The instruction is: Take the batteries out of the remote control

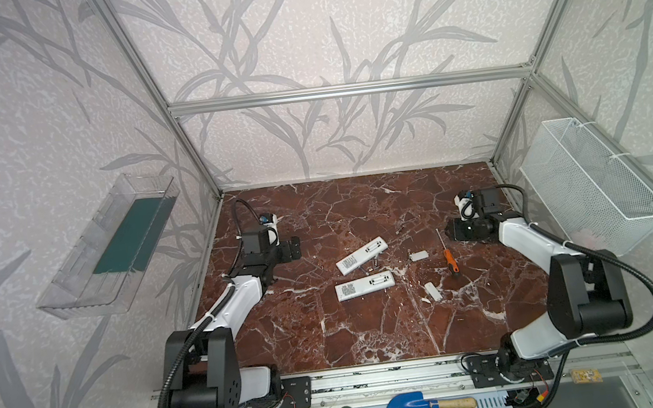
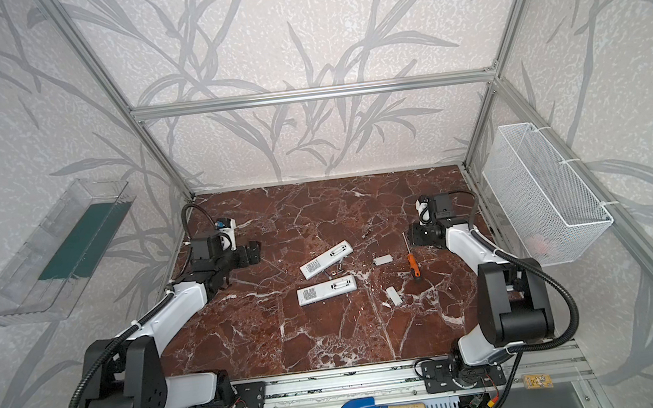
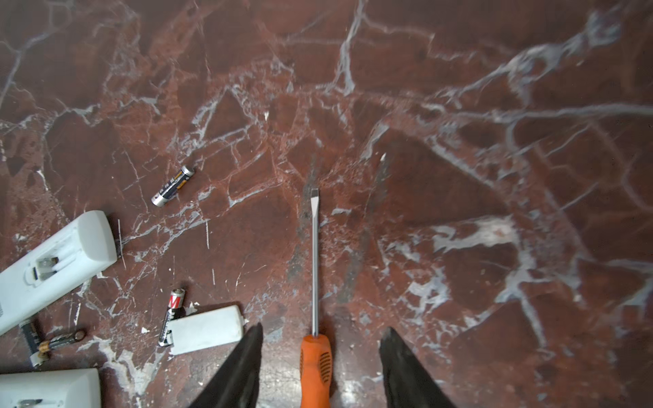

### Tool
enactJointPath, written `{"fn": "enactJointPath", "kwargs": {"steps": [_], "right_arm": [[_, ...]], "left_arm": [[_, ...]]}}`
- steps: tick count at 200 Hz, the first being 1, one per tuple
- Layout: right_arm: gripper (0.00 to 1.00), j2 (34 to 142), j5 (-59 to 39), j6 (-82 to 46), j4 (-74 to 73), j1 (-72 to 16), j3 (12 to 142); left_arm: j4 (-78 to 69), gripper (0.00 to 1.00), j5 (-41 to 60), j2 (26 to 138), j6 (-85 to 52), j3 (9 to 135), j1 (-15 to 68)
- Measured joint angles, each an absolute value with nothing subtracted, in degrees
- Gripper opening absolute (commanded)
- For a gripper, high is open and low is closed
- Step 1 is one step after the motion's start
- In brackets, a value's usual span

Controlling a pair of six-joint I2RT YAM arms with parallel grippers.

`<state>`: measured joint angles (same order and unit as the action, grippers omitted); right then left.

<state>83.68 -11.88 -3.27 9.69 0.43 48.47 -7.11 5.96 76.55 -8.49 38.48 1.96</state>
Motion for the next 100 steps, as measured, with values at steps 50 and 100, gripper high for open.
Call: {"fn": "enactJointPath", "kwargs": {"steps": [50, 100], "right_arm": [[0.6, 83.2, -16.1, 3.7, -13.3, 0.3, 35.1], [0.67, 86.9, -20.7, 5.3, -32.5, 0.3, 26.4]], "left_arm": [[-14.5, 0.94, 0.6, 76.7, -10.5, 34.0, -2.8], [-25.9, 0.95, 0.9, 81.0, -7.5, 30.9, -5.3]]}}
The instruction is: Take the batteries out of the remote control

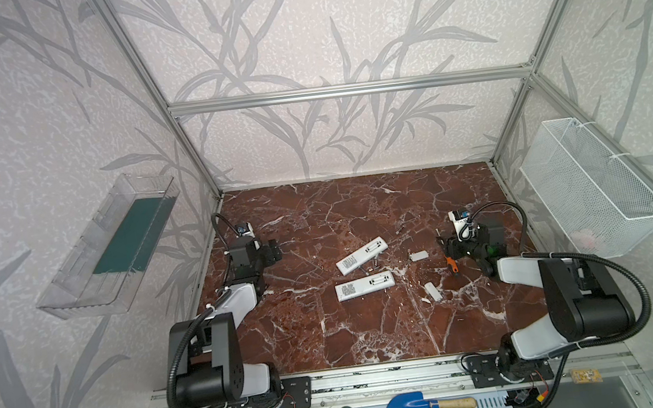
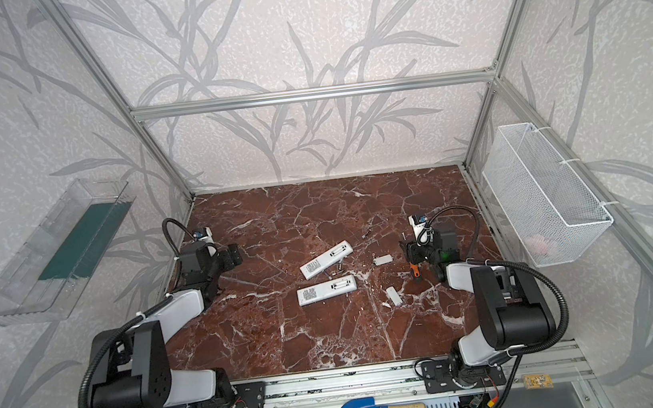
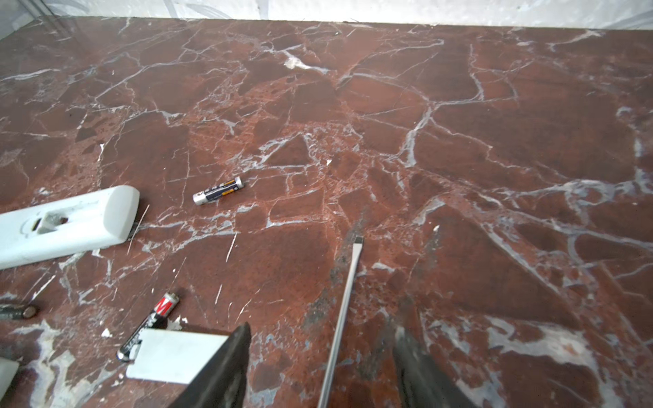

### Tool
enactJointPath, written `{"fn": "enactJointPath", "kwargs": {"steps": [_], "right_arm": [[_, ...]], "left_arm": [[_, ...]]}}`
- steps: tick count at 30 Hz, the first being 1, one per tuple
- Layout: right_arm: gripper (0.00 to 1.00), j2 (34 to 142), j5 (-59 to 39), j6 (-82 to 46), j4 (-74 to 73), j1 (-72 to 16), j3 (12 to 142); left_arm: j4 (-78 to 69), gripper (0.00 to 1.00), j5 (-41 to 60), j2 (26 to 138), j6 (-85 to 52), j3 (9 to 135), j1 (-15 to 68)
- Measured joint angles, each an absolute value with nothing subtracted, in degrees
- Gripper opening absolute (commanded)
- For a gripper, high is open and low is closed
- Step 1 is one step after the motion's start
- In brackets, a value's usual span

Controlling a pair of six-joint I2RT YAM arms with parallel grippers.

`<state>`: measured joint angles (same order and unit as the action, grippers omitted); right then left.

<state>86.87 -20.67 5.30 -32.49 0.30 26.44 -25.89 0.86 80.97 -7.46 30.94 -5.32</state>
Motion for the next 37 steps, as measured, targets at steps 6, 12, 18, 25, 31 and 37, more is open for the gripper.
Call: {"fn": "enactJointPath", "kwargs": {"steps": [6, 12, 18, 25, 31, 37], "right_arm": [[0.7, 86.7, -21.5, 5.9, -42.1, 0.3, 23.6], [0.85, 90.3, -19.9, 5.5, -50.1, -0.1, 19.7], [0.99, 89.6, -15.4, 5.9, -49.0, -2.1, 22.1], [0.99, 89.5, -14.0, 5.9, -48.9, -2.2, 22.1], [0.99, 89.5, -13.4, 5.9, -48.8, -2.4, 22.1], [0.99, 89.5, -12.9, 5.9, -48.4, -2.5, 22.1]], "left_arm": [[-41.7, 0.94, 7.0, 86.9, -3.2, 21.5, -5.5], [-48.6, 0.99, 10.0, 89.9, -2.0, 20.5, -5.9], [-52.3, 0.99, 10.6, 89.9, -1.8, 20.5, -5.9], [-53.2, 0.99, 10.7, 89.9, -1.6, 20.5, -5.9], [-53.3, 0.99, 10.7, 89.9, -1.5, 20.5, -5.9], [-53.3, 0.99, 10.7, 89.9, -1.5, 20.5, -5.9]]}}
